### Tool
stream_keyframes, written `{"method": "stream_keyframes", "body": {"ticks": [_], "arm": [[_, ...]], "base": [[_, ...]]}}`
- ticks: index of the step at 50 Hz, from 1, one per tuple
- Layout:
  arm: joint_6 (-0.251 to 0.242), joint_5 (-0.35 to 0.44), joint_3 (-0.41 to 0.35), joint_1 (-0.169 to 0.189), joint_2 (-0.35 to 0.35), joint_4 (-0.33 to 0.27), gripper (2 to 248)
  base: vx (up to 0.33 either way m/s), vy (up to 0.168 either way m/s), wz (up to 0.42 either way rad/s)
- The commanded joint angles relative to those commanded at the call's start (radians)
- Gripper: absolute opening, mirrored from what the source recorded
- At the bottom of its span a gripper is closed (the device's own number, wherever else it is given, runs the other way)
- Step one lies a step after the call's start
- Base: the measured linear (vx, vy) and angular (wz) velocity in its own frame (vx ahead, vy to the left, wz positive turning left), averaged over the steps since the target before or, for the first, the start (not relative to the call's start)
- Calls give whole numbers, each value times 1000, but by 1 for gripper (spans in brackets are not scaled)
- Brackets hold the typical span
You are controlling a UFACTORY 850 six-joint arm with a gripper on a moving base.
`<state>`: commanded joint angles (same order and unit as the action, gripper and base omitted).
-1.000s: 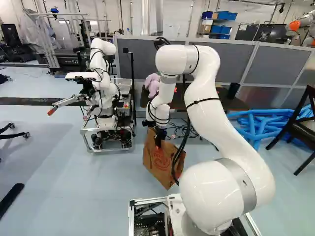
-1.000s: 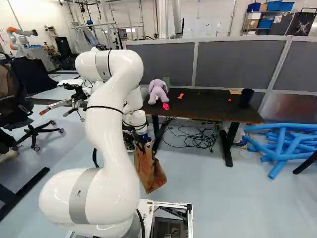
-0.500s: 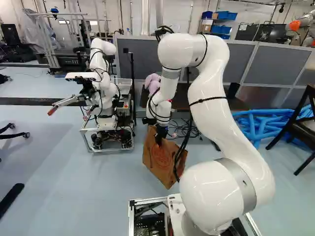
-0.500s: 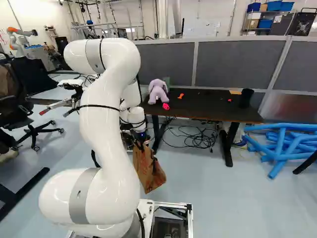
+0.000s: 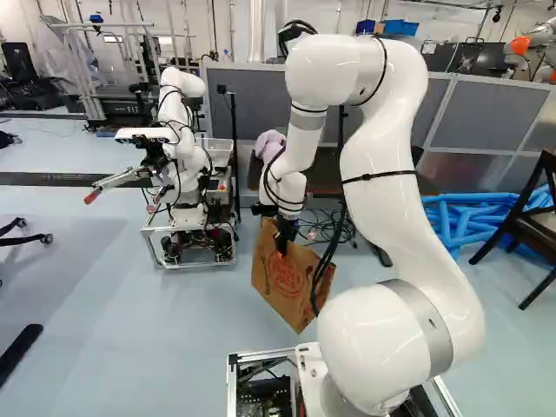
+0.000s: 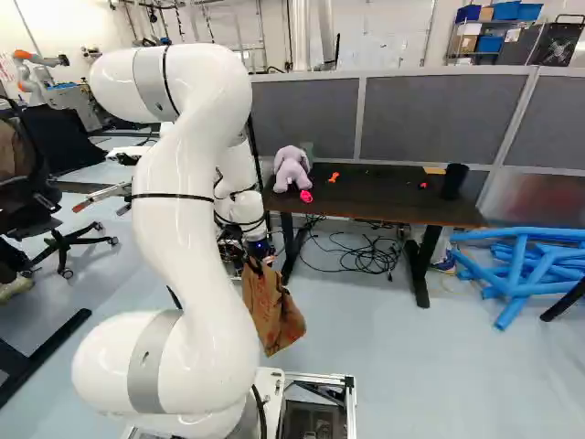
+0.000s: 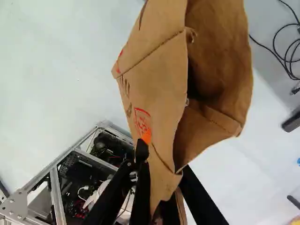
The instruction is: Pick up the bag on the ground and place it on the table
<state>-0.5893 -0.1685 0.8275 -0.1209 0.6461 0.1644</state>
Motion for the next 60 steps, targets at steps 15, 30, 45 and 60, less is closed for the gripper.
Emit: {"method": "stream_keyframes", "body": {"ticks": [15, 30, 45, 60], "arm": [[0, 0, -59, 12, -80, 0, 26], [0, -21, -114, 31, -161, 0, 26], [0, -57, -156, 55, -239, 0, 26], [0, -96, -194, 73, -318, 0, 26]], "base": [[0, 0, 0], [0, 0, 0], [0, 0, 0], [0, 0, 0]]}}
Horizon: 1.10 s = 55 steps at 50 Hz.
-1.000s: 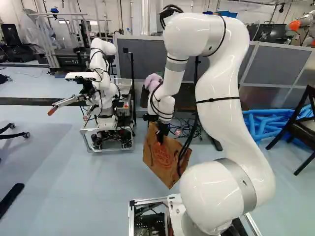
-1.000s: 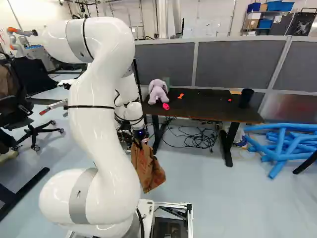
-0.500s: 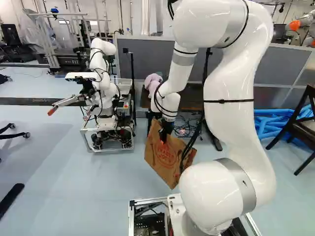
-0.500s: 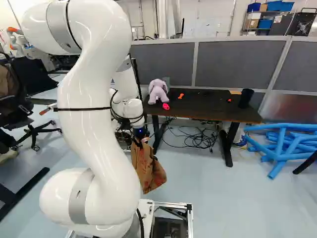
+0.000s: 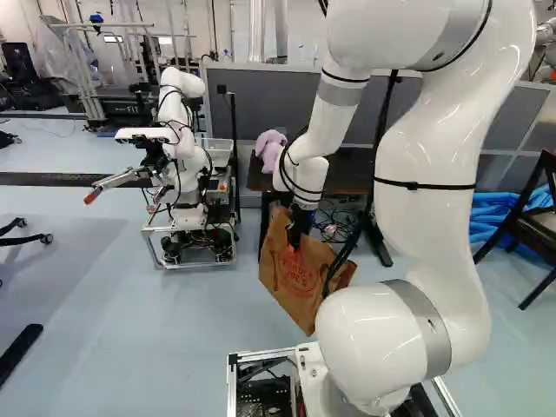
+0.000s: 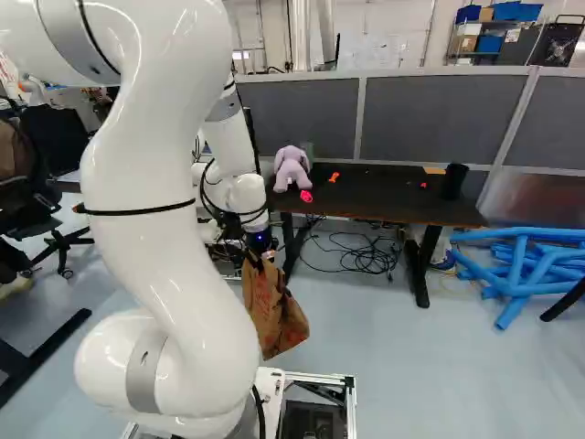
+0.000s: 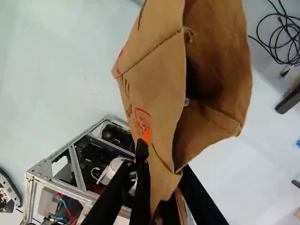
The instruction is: Pick up the bag on the ground and place it on the table
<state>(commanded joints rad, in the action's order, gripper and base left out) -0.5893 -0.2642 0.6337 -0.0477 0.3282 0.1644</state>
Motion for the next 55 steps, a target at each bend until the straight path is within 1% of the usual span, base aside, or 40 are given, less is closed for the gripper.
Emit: {"method": "stream_keyframes", "body": {"ticks": [19, 55], "arm": [[0, -51, -31, 21, -93, 0, 26], [0, -155, -46, 77, -245, 9, 26]], "base": [[0, 0, 0], [0, 0, 0]]}}
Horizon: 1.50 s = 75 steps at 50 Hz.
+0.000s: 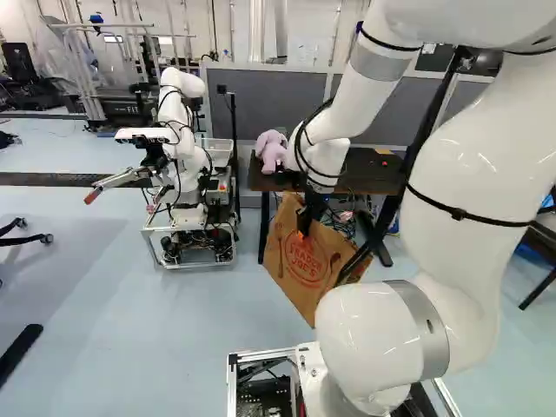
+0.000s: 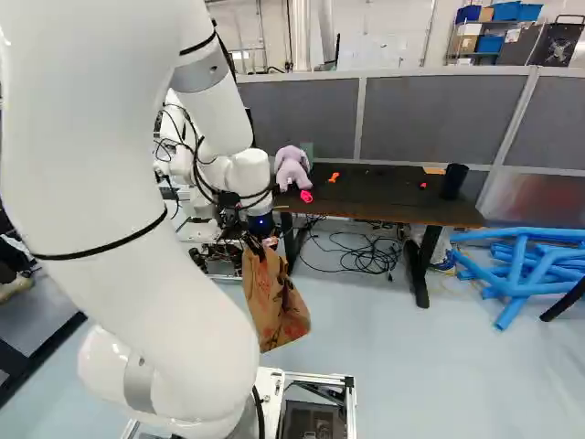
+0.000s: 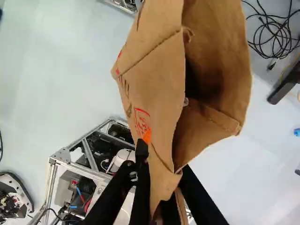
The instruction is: Pick up the bag on the ground and place it on the table
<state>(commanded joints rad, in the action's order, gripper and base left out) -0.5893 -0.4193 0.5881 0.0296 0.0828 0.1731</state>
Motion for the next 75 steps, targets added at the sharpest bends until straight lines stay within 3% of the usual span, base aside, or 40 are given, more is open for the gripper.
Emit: {"method": "stream_keyframes", "body": {"ticks": [22, 51, 75], "arm": [[0, -22, 1, 26, -82, -6, 26], [0, -59, 14, 58, -178, -59, 26], [0, -153, 53, 81, -224, -105, 26]], "base": [[0, 0, 0], [0, 0, 0], [0, 0, 0]]}}
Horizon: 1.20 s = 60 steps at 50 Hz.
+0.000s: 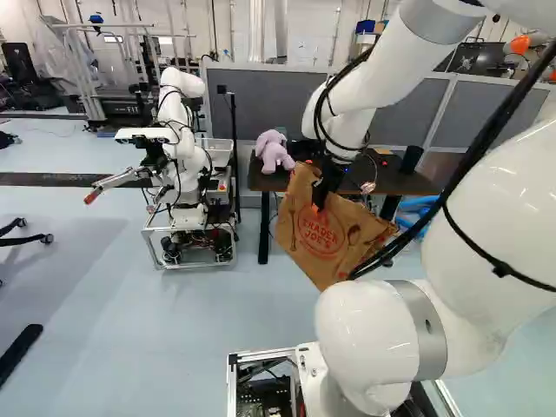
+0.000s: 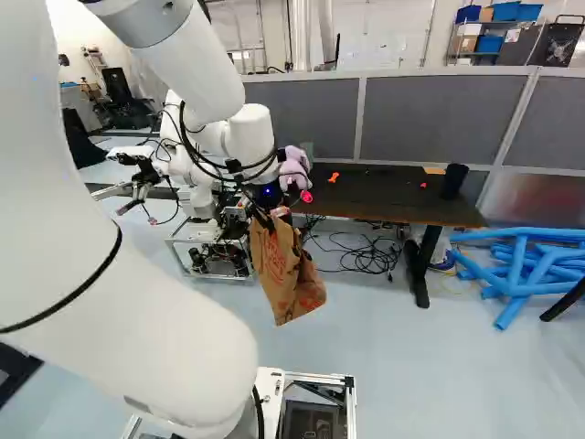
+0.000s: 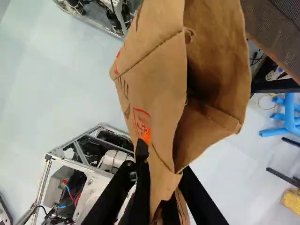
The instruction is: Pick up the bag on the ground and place it on the table
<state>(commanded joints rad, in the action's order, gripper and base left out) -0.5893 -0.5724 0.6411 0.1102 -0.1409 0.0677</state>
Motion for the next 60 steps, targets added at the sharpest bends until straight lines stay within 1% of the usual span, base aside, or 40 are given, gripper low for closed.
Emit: {"method": "stream_keyframes", "body": {"ticks": [16, 34, 60], "arm": [[0, -101, 40, 9, -16, -19, 26], [0, -216, 94, 4, -25, -22, 26], [0, -340, 165, -5, -47, -22, 26]], "base": [[0, 0, 0], [0, 0, 0], [0, 0, 0]]}}
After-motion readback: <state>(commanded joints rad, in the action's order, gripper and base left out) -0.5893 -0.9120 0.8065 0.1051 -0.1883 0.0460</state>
